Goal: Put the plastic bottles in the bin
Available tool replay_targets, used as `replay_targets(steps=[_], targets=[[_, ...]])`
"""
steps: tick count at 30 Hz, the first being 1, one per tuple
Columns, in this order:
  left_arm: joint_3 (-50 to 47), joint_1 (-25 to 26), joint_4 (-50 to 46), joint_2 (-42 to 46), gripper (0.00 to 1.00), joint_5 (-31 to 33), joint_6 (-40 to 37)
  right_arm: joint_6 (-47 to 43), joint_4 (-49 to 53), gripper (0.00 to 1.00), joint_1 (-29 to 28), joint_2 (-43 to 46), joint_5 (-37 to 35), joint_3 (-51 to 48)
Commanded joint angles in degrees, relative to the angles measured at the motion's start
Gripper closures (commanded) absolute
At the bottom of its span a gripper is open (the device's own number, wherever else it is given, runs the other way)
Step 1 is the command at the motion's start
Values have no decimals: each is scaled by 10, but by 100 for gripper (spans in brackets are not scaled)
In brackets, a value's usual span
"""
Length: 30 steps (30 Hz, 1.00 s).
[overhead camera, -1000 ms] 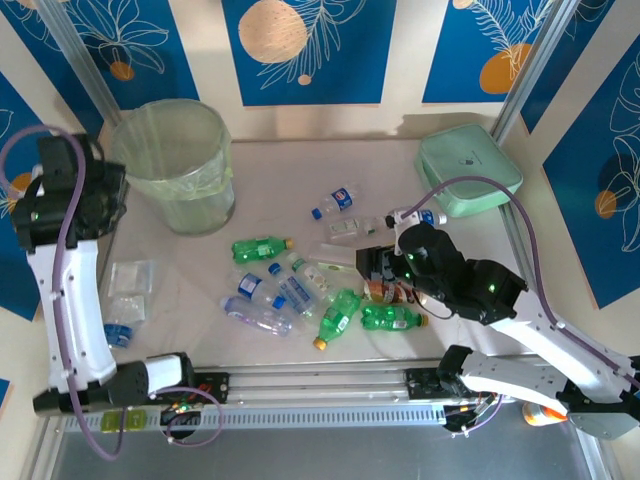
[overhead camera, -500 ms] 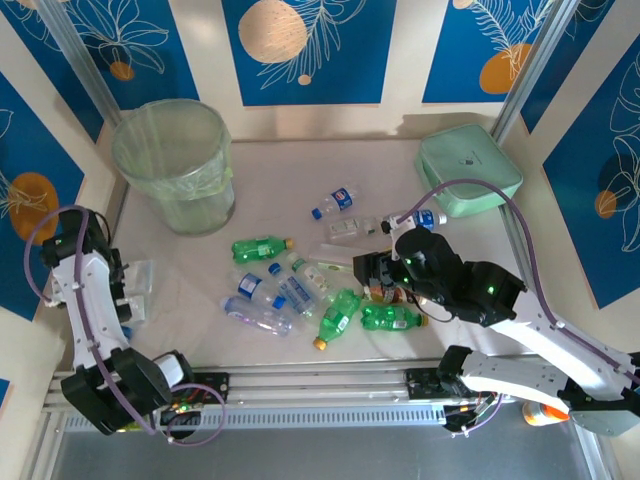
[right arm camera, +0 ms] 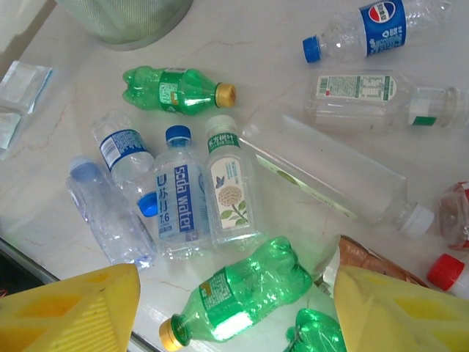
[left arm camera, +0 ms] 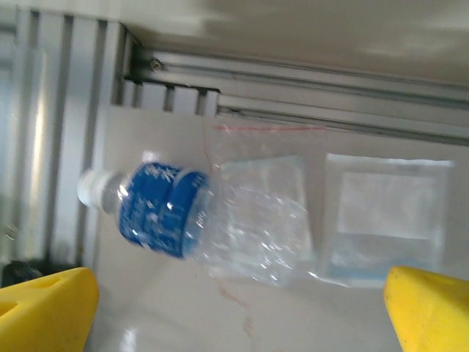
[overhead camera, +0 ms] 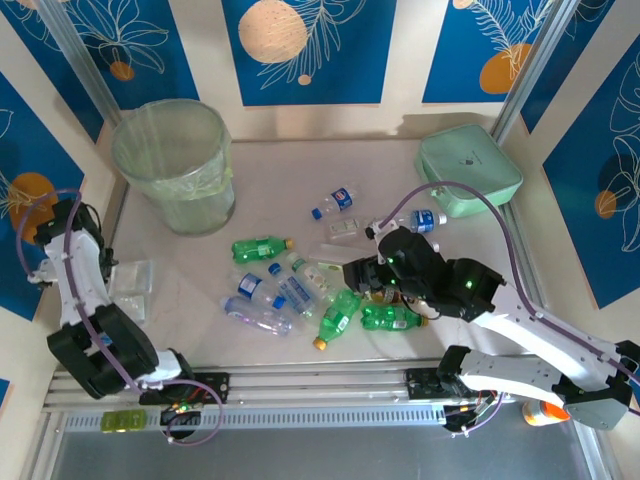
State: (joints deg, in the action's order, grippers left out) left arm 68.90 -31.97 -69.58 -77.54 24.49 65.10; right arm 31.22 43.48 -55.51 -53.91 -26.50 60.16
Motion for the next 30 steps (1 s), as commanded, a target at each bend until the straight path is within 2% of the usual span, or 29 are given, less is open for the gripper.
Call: replay_targets(steps=[1, 3, 6, 13, 23, 30], targets=[[-30, -2, -28, -10, 1, 94, -94, -14, -42, 29, 3, 0, 19, -23], [-54, -13, -31, -8, 1, 87, -72, -13, -62, 29, 8, -4, 34, -35], [-86, -63, -32, -5, 1, 19, -21, -13, -72, 29, 12, -17, 50, -38], [-109, -130, -30, 17, 1, -32, 90, -15, -77, 29, 12, -13, 71, -44], [-194, -145, 44, 25, 1, -142, 246, -16, -79, 28, 16, -14, 94, -51], [-200, -145, 95, 11, 1, -126, 277, -19, -66, 27, 17, -17, 94, -49]])
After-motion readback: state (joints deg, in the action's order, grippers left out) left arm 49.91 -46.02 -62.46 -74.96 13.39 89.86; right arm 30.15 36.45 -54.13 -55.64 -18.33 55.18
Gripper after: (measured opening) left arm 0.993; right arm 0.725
